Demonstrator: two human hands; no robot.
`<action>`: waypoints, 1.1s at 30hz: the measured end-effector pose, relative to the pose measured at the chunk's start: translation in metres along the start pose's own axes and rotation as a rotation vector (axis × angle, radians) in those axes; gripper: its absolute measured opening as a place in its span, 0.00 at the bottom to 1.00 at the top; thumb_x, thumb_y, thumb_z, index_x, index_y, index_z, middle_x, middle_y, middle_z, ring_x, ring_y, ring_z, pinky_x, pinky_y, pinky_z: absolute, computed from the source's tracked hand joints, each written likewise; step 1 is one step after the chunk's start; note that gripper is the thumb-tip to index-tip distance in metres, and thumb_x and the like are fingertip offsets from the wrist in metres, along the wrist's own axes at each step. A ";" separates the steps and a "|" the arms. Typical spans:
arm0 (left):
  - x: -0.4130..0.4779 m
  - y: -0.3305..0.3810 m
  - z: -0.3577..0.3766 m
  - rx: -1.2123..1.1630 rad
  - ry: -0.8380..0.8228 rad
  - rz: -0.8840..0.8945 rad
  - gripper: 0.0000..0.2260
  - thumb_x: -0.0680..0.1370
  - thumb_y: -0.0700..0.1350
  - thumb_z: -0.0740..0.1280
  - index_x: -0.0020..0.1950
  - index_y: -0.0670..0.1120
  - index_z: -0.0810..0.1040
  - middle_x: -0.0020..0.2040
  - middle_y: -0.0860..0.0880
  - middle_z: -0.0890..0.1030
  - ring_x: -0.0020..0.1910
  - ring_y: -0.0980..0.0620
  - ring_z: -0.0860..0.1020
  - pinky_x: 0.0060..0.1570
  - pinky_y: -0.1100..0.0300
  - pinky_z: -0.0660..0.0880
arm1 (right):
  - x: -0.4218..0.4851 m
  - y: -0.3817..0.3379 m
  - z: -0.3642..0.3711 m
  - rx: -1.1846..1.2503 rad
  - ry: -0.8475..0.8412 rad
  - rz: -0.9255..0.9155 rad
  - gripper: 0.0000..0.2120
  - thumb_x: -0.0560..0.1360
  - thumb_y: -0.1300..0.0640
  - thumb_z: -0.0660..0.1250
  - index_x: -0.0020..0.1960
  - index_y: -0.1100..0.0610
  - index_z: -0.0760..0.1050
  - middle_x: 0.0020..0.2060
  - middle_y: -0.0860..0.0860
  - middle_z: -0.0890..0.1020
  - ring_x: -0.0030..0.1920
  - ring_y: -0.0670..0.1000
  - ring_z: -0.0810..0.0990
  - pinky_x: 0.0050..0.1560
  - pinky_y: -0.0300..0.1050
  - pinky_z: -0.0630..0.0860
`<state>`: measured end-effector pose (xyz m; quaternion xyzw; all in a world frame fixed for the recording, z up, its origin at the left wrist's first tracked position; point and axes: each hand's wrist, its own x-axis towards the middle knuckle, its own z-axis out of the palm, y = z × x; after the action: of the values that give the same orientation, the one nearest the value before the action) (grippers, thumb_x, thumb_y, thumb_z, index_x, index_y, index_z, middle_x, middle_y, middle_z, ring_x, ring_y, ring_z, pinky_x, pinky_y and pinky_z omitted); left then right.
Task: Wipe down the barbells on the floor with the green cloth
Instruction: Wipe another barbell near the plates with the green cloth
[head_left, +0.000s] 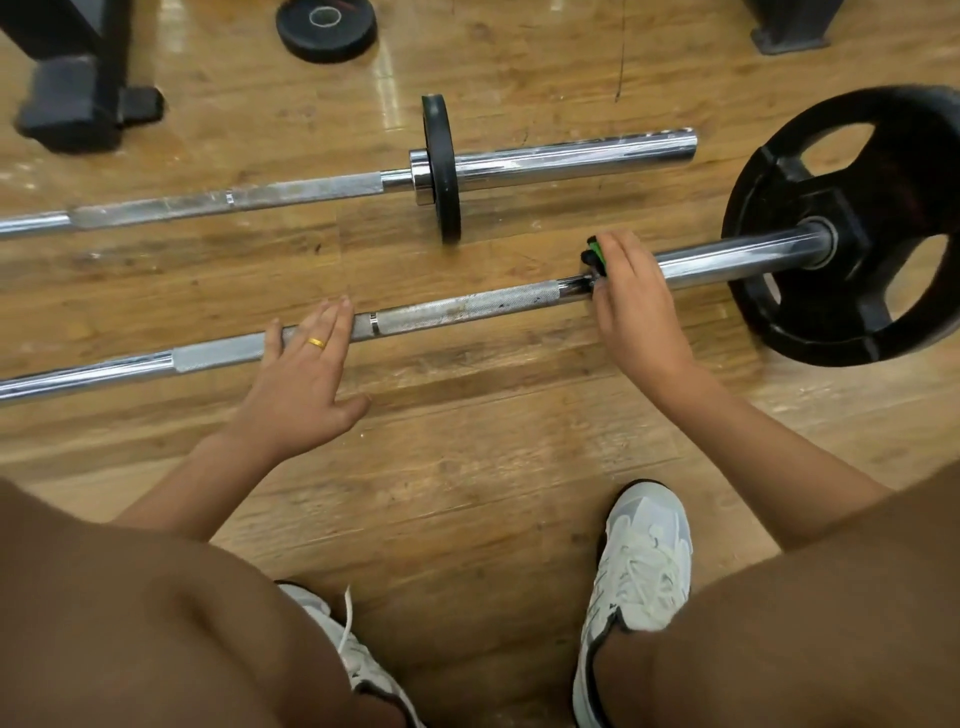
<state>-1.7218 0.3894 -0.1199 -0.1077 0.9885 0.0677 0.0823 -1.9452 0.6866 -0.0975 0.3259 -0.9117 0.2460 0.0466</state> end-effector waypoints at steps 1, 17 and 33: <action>0.001 0.000 0.000 -0.006 -0.002 -0.005 0.46 0.77 0.59 0.68 0.83 0.43 0.45 0.83 0.46 0.50 0.82 0.47 0.49 0.76 0.37 0.47 | 0.001 -0.004 0.000 0.013 0.023 -0.019 0.22 0.83 0.65 0.57 0.76 0.66 0.62 0.74 0.61 0.67 0.76 0.59 0.62 0.76 0.45 0.54; -0.003 0.006 0.006 0.018 0.021 -0.021 0.48 0.75 0.63 0.65 0.83 0.43 0.41 0.84 0.47 0.47 0.82 0.47 0.47 0.76 0.36 0.45 | -0.005 -0.045 0.040 -0.383 -0.174 -0.155 0.35 0.70 0.74 0.64 0.76 0.63 0.62 0.73 0.60 0.68 0.77 0.59 0.61 0.77 0.56 0.35; -0.025 0.021 0.020 0.047 0.043 -0.024 0.49 0.77 0.61 0.67 0.82 0.41 0.38 0.83 0.46 0.40 0.81 0.50 0.35 0.76 0.35 0.37 | -0.024 -0.033 0.027 -0.293 -0.157 -0.108 0.31 0.73 0.74 0.62 0.75 0.64 0.63 0.71 0.60 0.70 0.74 0.59 0.66 0.80 0.54 0.48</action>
<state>-1.6997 0.4180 -0.1327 -0.1187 0.9900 0.0412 0.0644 -1.9039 0.6652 -0.1134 0.3825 -0.9197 0.0813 0.0357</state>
